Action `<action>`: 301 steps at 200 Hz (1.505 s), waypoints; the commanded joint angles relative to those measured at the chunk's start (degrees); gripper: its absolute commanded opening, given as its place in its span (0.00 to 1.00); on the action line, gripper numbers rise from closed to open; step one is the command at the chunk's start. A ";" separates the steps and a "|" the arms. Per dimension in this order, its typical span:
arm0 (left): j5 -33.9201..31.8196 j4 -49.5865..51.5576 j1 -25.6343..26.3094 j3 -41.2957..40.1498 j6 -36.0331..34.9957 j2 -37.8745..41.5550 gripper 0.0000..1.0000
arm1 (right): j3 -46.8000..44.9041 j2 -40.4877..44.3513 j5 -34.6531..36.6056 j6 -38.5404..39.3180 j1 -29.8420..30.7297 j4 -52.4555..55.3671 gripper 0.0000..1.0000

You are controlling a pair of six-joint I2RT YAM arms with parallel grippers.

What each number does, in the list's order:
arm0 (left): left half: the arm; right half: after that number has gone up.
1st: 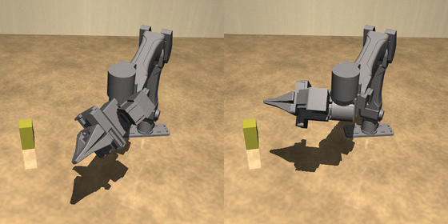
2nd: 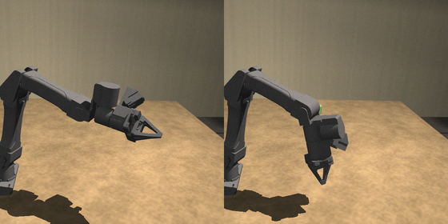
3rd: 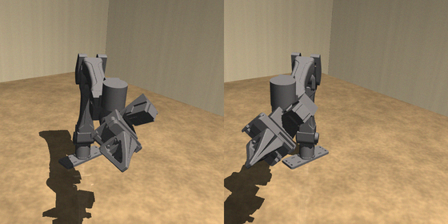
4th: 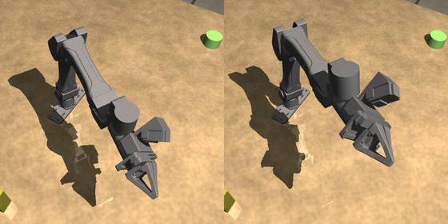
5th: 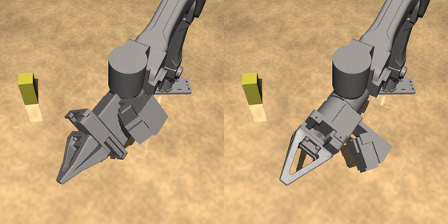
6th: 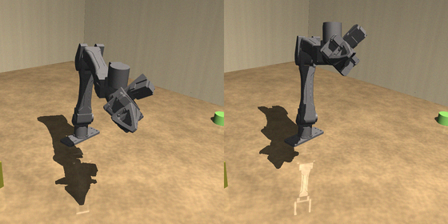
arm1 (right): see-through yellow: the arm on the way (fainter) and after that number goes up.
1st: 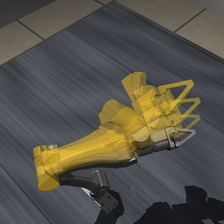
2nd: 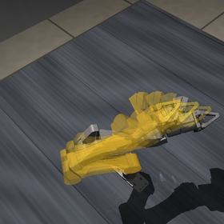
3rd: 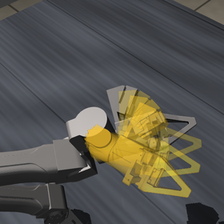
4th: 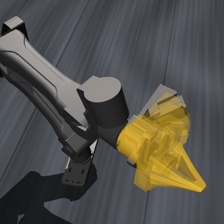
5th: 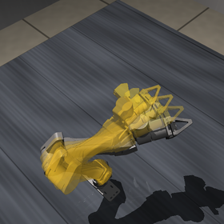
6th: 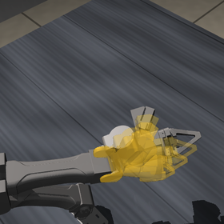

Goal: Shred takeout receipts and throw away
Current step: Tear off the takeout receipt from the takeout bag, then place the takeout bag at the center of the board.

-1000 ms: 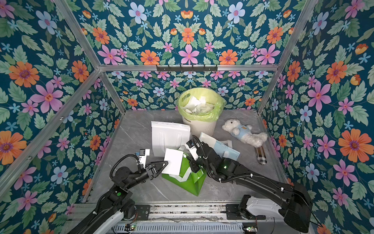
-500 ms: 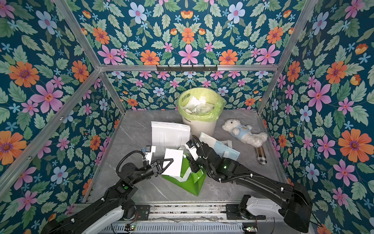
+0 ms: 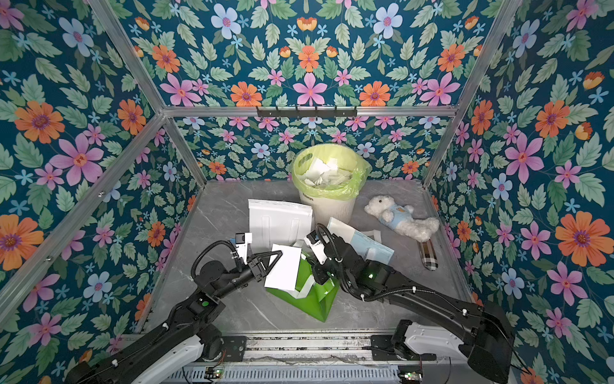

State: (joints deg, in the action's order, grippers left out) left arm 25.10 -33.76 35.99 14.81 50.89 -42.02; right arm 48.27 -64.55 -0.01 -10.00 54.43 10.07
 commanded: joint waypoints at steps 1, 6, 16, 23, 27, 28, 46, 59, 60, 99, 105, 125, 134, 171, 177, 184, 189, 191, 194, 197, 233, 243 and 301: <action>-1.35 -1.91 -0.04 -0.04 0.98 -0.43 0.13 | -0.21 -0.02 0.22 0.68 0.26 0.44 0.00; -1.09 -2.45 -0.04 -0.04 1.18 -0.52 0.11 | -0.20 -0.04 0.39 0.68 0.32 0.48 0.00; -0.59 -3.15 -0.04 0.12 1.63 -0.56 0.06 | -0.11 -0.18 1.02 0.62 0.39 0.72 0.00; -0.34 -3.18 -0.04 0.24 1.82 -0.39 0.01 | -0.02 -0.26 1.64 0.60 0.41 0.93 0.00; -0.24 -3.10 -0.06 0.38 1.91 -0.31 0.00 | -0.02 -0.37 2.03 0.45 0.36 1.08 0.00; -0.24 -3.08 -0.05 0.39 1.92 -0.28 0.00 | 0.02 -0.43 2.16 0.43 0.38 1.13 0.00; 0.36 -2.34 -0.04 1.11 1.86 0.72 0.00 | 0.62 -1.19 4.57 0.07 0.48 2.59 0.00; 0.56 -1.47 -0.04 1.87 1.46 1.70 0.00 | 1.31 -2.07 5.79 0.07 0.50 3.83 0.00; 0.60 -1.44 -0.04 1.93 1.43 1.82 0.00 | 1.35 -2.11 5.84 0.07 0.54 3.91 0.00; -0.05 0.58 -0.04 3.92 -0.43 4.52 0.00 | 1.54 -3.92 8.09 0.49 1.02 4.54 0.00; -0.03 0.85 -0.04 4.26 -0.72 4.73 0.00 | 1.46 -4.02 8.10 0.61 1.10 4.45 0.00; -0.30 2.36 -0.04 5.05 -1.32 4.80 0.00 | 1.43 -4.06 7.81 1.10 1.37 4.00 0.00; -0.12 2.34 -0.09 5.12 -1.32 4.72 0.00 | 1.41 -3.92 7.12 1.66 1.58 3.73 0.00; 0.05 9.29 -0.04 8.34 -7.47 5.36 0.00 | 0.76 -1.64 4.20 4.54 3.03 -0.05 0.00; -0.09 11.32 -0.05 9.34 -9.38 5.37 0.00 | 0.77 -1.07 3.72 4.55 3.03 -0.55 0.12; -0.14 13.50 -0.04 10.64 -11.42 5.28 0.00 | 0.84 -0.33 3.21 4.62 3.00 -1.08 0.26; -0.22 14.66 -0.04 11.42 -12.85 5.28 0.00 | 0.94 0.27 2.88 4.70 3.05 -1.52 0.36; -0.29 15.12 -0.04 11.79 -13.28 5.24 0.00 | 0.92 0.56 2.79 4.79 3.05 -1.65 0.39; -0.36 15.62 -0.04 12.17 -13.94 5.18 0.00 | 0.94 1.01 2.74 4.85 3.10 -1.83 0.44; -0.40 15.91 -0.04 12.47 -14.52 5.09 0.00 | 0.88 1.44 2.74 4.90 3.25 -2.03 0.47; -0.10 14.99 -0.04 14.71 -19.25 4.32 0.00 | 0.78 7.93 4.05 4.94 4.40 -3.70 0.63; 0.20 13.54 -0.04 14.87 -19.75 3.92 0.00 | 0.28 9.80 4.05 4.81 4.50 -4.29 0.65; 0.03 6.22 -0.04 16.40 -21.64 -0.41 0.00 | -2.65 16.74 16.16 6.30 4.41 -8.16 0.87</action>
State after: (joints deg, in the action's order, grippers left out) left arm 25.43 -22.55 36.01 30.15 31.33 -40.88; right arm 46.30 -48.71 6.28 -5.32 58.92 5.28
